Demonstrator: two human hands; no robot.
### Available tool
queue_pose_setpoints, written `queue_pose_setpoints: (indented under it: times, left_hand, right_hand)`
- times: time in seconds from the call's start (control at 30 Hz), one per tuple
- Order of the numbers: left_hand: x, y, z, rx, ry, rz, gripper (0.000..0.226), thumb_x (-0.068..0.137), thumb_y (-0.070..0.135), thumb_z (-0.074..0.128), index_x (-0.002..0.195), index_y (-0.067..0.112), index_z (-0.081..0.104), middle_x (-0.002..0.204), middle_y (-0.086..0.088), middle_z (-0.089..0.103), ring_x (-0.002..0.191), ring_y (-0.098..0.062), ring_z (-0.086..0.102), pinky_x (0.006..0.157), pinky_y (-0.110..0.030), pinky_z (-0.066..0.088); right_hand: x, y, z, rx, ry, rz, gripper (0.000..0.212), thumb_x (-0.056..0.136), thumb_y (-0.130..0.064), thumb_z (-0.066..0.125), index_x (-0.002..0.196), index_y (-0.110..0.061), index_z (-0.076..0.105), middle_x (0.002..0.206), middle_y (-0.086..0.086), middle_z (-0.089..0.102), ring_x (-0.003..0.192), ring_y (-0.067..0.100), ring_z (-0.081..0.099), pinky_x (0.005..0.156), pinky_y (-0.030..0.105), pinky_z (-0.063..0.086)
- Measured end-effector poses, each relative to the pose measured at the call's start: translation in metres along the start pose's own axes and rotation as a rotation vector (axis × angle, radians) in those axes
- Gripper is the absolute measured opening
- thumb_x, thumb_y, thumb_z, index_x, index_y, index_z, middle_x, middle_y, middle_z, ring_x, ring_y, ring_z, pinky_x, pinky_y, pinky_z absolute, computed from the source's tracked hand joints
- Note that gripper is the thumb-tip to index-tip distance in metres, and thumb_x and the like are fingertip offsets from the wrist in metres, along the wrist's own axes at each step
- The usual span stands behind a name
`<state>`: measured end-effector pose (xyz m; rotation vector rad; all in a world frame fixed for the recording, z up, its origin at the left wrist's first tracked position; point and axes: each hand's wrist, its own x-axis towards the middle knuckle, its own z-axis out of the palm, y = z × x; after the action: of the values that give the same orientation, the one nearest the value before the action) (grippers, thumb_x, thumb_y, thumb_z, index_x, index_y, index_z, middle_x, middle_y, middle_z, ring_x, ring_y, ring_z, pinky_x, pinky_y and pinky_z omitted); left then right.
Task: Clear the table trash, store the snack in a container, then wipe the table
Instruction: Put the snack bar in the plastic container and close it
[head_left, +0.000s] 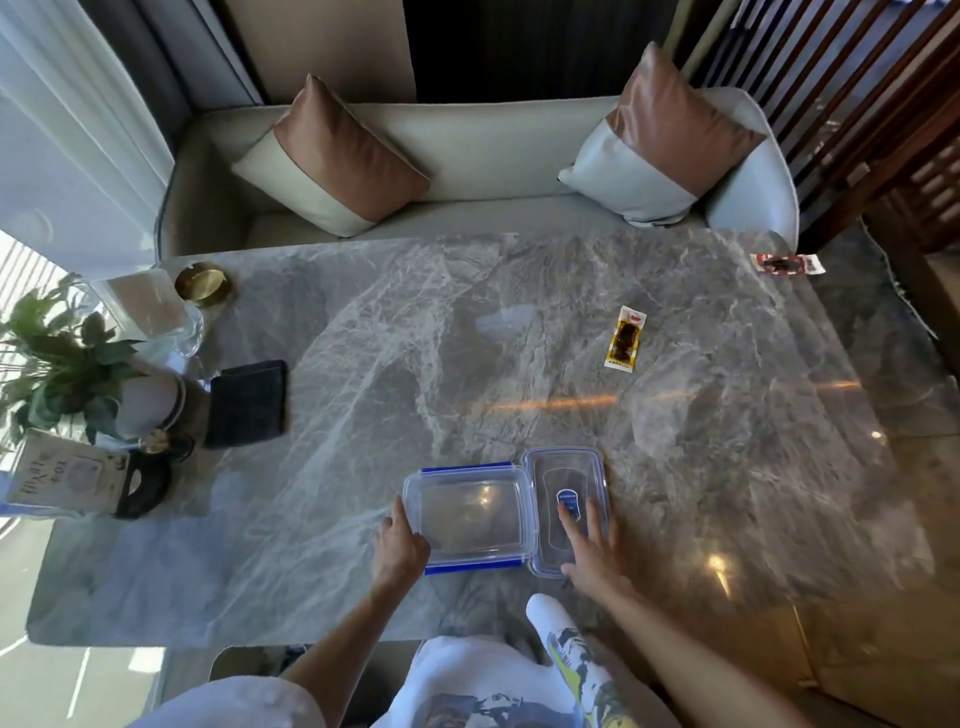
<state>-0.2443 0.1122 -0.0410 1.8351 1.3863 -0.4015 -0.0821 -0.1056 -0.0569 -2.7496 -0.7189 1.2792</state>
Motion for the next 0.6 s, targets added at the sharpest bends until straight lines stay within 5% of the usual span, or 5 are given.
queue_pose_setpoints:
  times: [0.27, 0.4, 0.47, 0.6]
  left_hand:
    - [-0.004, 0.034, 0.017, 0.140, 0.083, -0.234, 0.070, 0.086, 0.014, 0.047, 0.150, 0.014, 0.018, 0.145, -0.020, 0.040, 0.131, -0.039, 0.041, 0.107, -0.052, 0.039]
    - [-0.015, 0.076, 0.030, 0.227, 0.261, -0.293, 0.078, 0.085, 0.017, 0.047, 0.153, 0.015, 0.008, 0.149, -0.023, 0.031, 0.135, -0.041, 0.033, 0.110, -0.051, 0.034]
    - [-0.021, 0.107, 0.044, 0.268, 0.325, -0.267, 0.071, 0.089, 0.019, 0.045, 0.153, 0.013, 0.013, 0.150, -0.020, 0.030, 0.135, -0.040, 0.033, 0.110, -0.050, 0.032]
    - [-0.019, 0.184, 0.082, 0.305, 0.339, -0.180, 0.046, 0.094, 0.023, 0.046, 0.137, 0.008, 0.041, 0.136, -0.023, 0.048, 0.127, -0.041, 0.043, 0.103, -0.045, 0.037]
  right_hand:
    - [0.013, 0.017, 0.006, -0.062, 0.011, -0.058, 0.088, 0.090, -0.029, 0.061, 0.153, -0.036, 0.001, 0.162, 0.011, -0.015, 0.147, 0.045, -0.007, 0.122, 0.046, 0.011]
    - [0.024, 0.048, -0.016, -0.072, 0.070, -0.258, 0.084, 0.087, -0.045, 0.059, 0.153, -0.039, 0.007, 0.164, 0.006, -0.004, 0.145, 0.032, 0.024, 0.111, 0.038, 0.036]
    - [0.033, 0.078, -0.045, -0.060, 0.151, -0.371, 0.076, 0.088, -0.047, 0.057, 0.151, -0.039, 0.016, 0.163, 0.003, 0.009, 0.132, 0.027, 0.046, 0.099, 0.034, 0.045]
    - [0.065, 0.153, -0.128, 0.117, 0.211, -0.395, 0.053, 0.092, -0.042, 0.053, 0.143, -0.030, 0.043, 0.140, -0.002, 0.055, 0.120, 0.022, 0.058, 0.098, 0.032, 0.046]
